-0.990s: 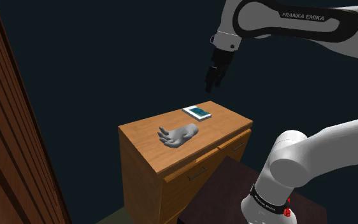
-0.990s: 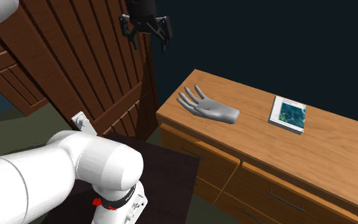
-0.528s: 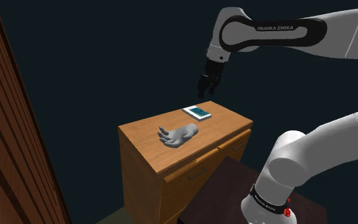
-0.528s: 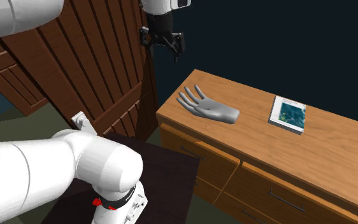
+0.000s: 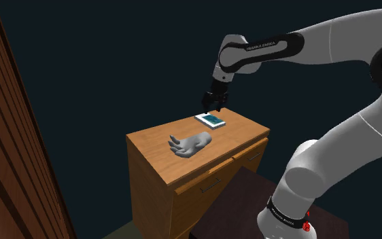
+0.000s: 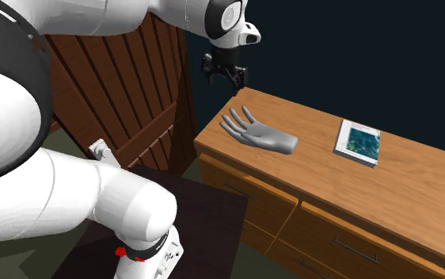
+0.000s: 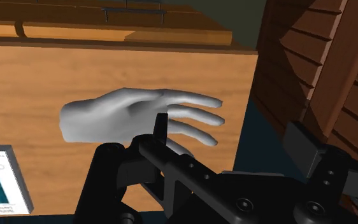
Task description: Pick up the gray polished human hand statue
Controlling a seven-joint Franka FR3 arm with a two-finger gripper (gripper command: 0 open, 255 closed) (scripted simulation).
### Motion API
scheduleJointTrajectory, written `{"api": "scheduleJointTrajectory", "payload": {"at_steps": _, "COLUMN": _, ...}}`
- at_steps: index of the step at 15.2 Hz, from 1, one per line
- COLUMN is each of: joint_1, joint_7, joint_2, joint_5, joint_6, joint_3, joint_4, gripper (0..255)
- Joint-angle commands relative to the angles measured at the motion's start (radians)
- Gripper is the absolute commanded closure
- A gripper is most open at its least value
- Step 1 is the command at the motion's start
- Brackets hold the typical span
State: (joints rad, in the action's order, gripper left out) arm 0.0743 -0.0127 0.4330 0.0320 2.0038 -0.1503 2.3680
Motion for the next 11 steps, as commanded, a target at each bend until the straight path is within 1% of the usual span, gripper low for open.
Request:
{"api": "scheduleJointTrajectory", "payload": {"at_steps": 1, "joint_1": 0.008, "joint_7": 0.006, "joint_2": -0.061, "joint_5": 0.021, "joint_6": 0.056, "joint_3": -0.020, "joint_4": 0.000, "gripper": 0}}
{"api": "scheduleJointTrajectory", "payload": {"at_steps": 6, "joint_1": 0.022, "joint_7": 0.001, "joint_2": -0.223, "joint_5": 0.095, "joint_6": 0.179, "joint_3": -0.071, "joint_4": -0.019, "gripper": 0}}
{"api": "scheduleJointTrajectory", "payload": {"at_steps": 11, "joint_1": 0.036, "joint_7": -0.031, "joint_2": -0.397, "joint_5": 0.207, "joint_6": 0.280, "joint_3": -0.114, "joint_4": -0.061, "gripper": 0}}
